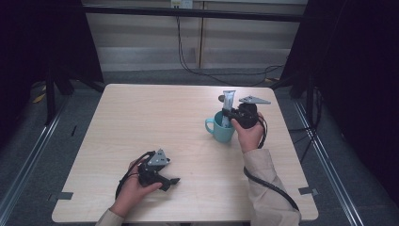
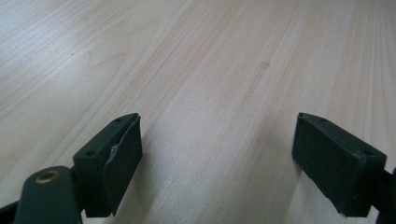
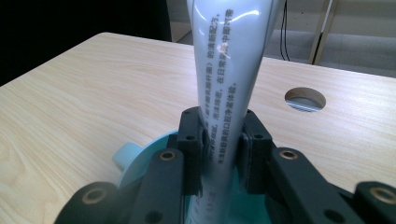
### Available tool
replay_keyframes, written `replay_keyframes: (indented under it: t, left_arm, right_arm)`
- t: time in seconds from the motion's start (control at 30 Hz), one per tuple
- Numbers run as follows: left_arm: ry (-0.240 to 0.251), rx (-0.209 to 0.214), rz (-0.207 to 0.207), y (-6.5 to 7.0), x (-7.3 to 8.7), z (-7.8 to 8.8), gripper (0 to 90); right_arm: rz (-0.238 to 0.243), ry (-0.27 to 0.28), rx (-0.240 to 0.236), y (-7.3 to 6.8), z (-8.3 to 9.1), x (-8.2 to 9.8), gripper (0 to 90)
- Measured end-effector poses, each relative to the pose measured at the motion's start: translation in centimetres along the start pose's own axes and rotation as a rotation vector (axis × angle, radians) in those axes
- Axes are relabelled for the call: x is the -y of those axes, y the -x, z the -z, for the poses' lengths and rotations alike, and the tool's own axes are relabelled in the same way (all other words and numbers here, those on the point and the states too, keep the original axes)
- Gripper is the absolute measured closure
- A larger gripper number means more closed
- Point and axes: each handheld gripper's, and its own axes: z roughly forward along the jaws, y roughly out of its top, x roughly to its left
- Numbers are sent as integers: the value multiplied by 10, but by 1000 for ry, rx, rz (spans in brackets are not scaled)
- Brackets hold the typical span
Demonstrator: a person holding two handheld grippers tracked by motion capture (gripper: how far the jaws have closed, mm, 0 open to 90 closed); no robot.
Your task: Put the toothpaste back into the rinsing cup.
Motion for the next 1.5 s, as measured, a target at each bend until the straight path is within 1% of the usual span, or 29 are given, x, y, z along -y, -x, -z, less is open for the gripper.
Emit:
replay_keyframes:
  t: [0.13,0.27,0.43,0.53,0.63,0.97,1.27,1.5]
  left_arm:
    - [1,0,-1,0,0,0,159]
    - [-1,0,-1,0,0,0,159]
    - [-1,0,-1,0,0,0,159]
    - [-1,0,-1,0,0,0,159]
    - [0,0,0,0,0,0,159]
    - [-1,0,-2,0,0,0,159]
    - [1,0,-2,0,0,0,159]
    - [0,1,-2,0,0,0,159]
  right_arm:
    - [-19,5,1,1,0,1,732]
    - [-15,9,-7,2,-2,1,723]
    - [-12,8,2,2,-3,0,717]
    - [-22,11,8,2,-3,0,698]
    - [-15,11,7,2,-2,-1,717]
    - [-15,15,13,2,-1,-2,713]
    - [-21,17,25,3,0,-1,644]
    - [-19,15,30,2,0,-2,624]
